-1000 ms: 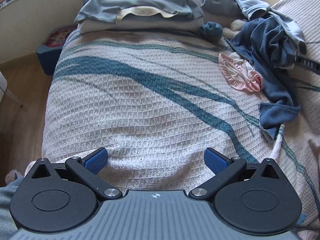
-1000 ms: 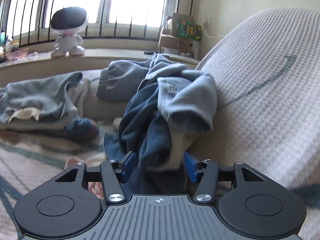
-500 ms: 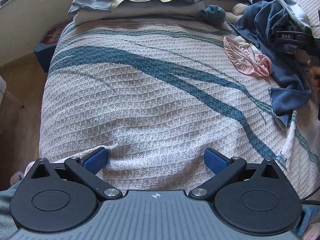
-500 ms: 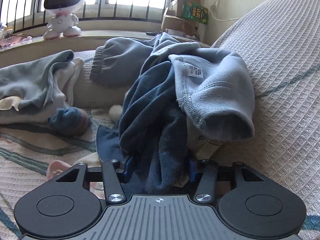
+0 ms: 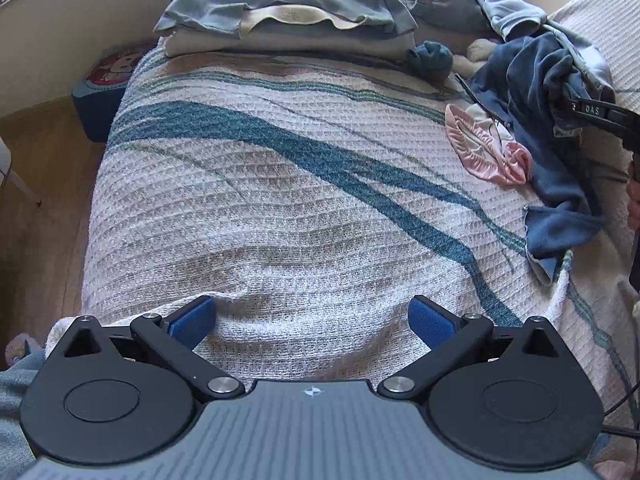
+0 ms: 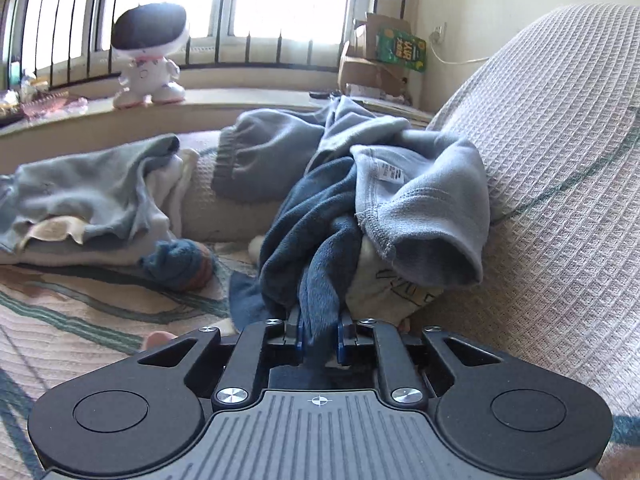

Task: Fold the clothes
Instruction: 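Reach the right gripper into the clothes pile and grasp the dark blue sweatpants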

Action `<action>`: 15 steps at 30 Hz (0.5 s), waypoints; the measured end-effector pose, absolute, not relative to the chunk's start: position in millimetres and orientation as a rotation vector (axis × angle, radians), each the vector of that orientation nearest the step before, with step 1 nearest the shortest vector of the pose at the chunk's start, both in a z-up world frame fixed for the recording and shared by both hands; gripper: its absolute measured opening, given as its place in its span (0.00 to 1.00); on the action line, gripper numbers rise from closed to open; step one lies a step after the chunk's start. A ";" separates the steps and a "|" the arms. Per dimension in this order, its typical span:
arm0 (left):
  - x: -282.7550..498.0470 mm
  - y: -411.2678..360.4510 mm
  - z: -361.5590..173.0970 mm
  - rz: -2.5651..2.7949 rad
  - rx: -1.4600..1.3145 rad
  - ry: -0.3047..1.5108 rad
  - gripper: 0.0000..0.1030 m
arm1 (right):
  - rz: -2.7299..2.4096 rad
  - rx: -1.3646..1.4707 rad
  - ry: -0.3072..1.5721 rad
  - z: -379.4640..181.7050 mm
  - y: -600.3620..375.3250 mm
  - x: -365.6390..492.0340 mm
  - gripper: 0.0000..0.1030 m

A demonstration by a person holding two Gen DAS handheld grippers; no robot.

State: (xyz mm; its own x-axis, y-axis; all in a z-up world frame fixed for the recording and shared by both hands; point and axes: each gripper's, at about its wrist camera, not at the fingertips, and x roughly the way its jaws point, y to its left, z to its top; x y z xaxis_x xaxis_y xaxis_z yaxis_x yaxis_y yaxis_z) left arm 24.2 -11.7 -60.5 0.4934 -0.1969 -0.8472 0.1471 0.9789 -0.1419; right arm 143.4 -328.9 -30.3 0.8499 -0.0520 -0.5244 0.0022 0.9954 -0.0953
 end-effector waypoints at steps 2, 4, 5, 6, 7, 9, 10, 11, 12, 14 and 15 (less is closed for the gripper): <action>21.1 -10.6 -52.4 -0.207 -0.057 1.004 1.00 | 0.004 -0.086 0.544 -25.7 -324.4 135.6 0.09; 17.7 -7.5 -43.7 -0.207 -0.067 0.972 1.00 | 0.048 -0.078 0.534 -20.3 -318.5 124.6 0.08; 16.5 -6.1 -39.7 -0.205 -0.072 0.958 1.00 | 0.065 -0.082 0.531 -17.8 -314.6 119.9 0.07; 15.2 -4.1 -36.6 -0.199 -0.075 0.946 1.00 | 0.073 -0.081 0.524 -15.3 -311.1 115.6 0.07; 14.2 -1.7 -34.3 -0.194 -0.079 0.937 1.00 | 0.080 -0.079 0.517 -12.8 -307.8 111.4 0.07; 12.6 3.2 -30.0 -0.188 -0.090 0.921 1.00 | 0.098 -0.064 0.504 -8.3 -303.7 104.7 0.07; 11.8 5.3 -28.2 -0.185 -0.097 0.916 1.00 | 0.109 -0.058 0.500 -6.2 -301.5 102.0 0.07; 10.7 7.1 -27.1 -0.182 -0.100 0.911 1.00 | 0.120 -0.053 0.495 -4.0 -299.3 99.3 0.07; 9.3 8.7 -26.1 -0.179 -0.102 0.906 1.00 | 0.135 -0.051 0.490 -2.3 -296.2 96.0 0.07; 7.2 11.4 -24.9 -0.172 -0.102 0.899 1.00 | 0.165 -0.048 0.479 1.0 -289.6 89.1 0.06; 6.8 12.2 -25.0 -0.170 -0.097 0.899 1.00 | 0.177 -0.053 0.468 2.7 -284.7 85.5 0.06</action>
